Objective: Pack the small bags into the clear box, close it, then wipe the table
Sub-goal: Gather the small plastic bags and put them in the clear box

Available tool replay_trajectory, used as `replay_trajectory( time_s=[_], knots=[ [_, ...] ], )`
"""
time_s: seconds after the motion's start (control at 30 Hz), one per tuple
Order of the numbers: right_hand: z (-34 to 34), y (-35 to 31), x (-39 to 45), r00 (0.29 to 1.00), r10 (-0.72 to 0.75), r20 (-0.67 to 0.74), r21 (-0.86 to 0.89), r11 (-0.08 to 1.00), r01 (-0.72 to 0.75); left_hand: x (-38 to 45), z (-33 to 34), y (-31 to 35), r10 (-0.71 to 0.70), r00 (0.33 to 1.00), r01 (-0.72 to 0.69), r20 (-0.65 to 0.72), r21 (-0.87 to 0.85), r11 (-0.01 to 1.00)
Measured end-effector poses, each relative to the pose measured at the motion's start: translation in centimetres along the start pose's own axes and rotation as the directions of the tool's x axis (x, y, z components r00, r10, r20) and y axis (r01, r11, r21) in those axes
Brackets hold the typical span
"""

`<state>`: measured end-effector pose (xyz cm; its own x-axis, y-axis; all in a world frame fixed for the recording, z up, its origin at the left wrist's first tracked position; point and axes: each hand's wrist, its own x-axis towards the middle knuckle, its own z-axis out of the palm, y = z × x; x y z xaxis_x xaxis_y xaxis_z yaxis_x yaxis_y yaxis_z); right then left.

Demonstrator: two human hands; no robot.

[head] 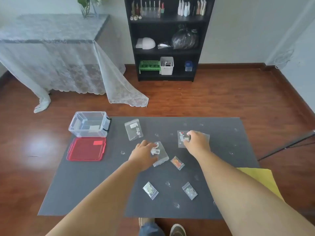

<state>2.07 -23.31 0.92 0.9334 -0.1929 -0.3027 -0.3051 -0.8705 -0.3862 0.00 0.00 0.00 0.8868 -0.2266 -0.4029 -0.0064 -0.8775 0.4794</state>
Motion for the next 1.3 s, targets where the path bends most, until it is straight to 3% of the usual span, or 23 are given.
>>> replay_trajectory(
  time_s=[0.1,0.23,0.33,0.43,0.63,0.77,0.93,1.13,1.3],
  knots=[
    [0.8,-0.6,0.8,0.992,0.117,-0.038,0.098,0.989,-0.113,1.5,-0.8,0.5,0.192,0.981,-0.191,0.017,0.218,0.957],
    [1.9,-1.3,0.9,0.981,0.175,-0.078,0.072,0.983,-0.169,3.3,-2.1,1.0,0.331,0.930,-0.368,0.161,0.368,0.854],
    [2.4,-1.6,0.9,0.970,0.223,-0.097,0.026,0.975,-0.222,4.2,-2.9,1.0,0.344,0.900,-0.432,0.266,0.457,0.778],
    [2.7,-1.8,1.1,0.961,0.269,-0.065,0.116,0.959,-0.260,4.6,-3.2,1.2,0.336,0.879,-0.472,0.337,0.523,0.709],
    [2.9,-1.8,1.2,0.938,0.347,-0.014,0.329,0.887,-0.323,4.7,-3.4,1.2,0.335,0.889,-0.457,0.312,0.566,0.686],
    [3.2,-1.3,0.8,0.955,0.291,-0.052,0.412,0.878,-0.245,4.1,-4.1,0.7,0.329,0.912,-0.407,0.243,0.459,0.790],
    [2.5,-1.0,-0.5,0.955,0.280,-0.103,0.541,0.821,-0.182,2.8,-5.4,-0.2,0.200,0.965,-0.226,0.172,0.149,0.962],
    [0.9,-1.0,-2.5,0.932,0.319,-0.171,0.615,0.774,-0.152,-0.4,-7.3,-1.6,0.189,0.982,-0.190,-0.026,-0.053,0.980],
    [0.4,-2.8,-3.8,0.956,0.243,-0.165,0.685,0.726,-0.067,-3.5,-9.3,-3.3,0.108,0.971,-0.133,-0.214,-0.106,0.985]
  ],
)
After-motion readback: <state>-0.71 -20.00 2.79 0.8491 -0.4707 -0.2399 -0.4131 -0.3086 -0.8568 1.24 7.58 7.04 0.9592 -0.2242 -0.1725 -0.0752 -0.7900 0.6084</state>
